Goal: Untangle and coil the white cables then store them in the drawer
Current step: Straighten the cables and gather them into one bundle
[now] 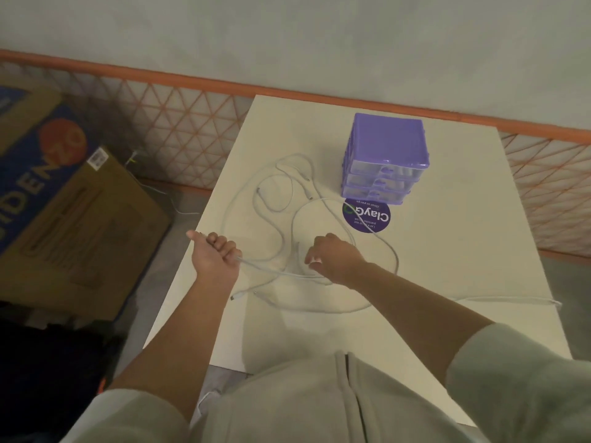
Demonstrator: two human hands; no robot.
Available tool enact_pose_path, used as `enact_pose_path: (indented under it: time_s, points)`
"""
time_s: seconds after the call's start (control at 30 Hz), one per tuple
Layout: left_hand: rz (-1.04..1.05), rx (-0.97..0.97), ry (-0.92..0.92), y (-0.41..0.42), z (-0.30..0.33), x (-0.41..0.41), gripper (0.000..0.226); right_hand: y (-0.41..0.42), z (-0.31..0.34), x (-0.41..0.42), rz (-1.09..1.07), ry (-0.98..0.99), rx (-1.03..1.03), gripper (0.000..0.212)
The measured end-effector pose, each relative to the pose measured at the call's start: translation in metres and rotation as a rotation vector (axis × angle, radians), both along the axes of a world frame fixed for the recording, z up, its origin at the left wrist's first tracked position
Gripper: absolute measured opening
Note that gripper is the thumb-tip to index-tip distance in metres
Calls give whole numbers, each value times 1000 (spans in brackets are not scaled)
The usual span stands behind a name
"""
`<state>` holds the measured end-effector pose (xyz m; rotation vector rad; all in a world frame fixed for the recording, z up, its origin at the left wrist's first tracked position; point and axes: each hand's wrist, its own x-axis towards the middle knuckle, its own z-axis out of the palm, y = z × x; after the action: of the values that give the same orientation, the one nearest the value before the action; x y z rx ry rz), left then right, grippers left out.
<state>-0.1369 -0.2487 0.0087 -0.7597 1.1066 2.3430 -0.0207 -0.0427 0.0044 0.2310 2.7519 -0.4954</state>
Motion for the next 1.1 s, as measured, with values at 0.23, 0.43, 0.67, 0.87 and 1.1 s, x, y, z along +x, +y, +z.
enact_pose_path:
  time_s: [0.23, 0.43, 0.67, 0.87, 1.1]
  points:
    - [65, 86, -76, -30, -21, 32, 67, -35, -23, -13, 260, 4, 82, 33]
    - [47, 146, -111, -47, -24, 50, 71, -45, -31, -11, 338, 75, 282, 31]
    - [26, 121, -130, -51, -21, 53, 57, -46, -36, -3, 388, 229, 285, 24]
    - [-3, 106, -95, -43, -11, 44, 56, -53, -2, -5, 40, 286, -154, 18]
    - [-128, 38, -34, -17, 8, 27, 43, -50, 18, -16, -486, 373, -587, 22]
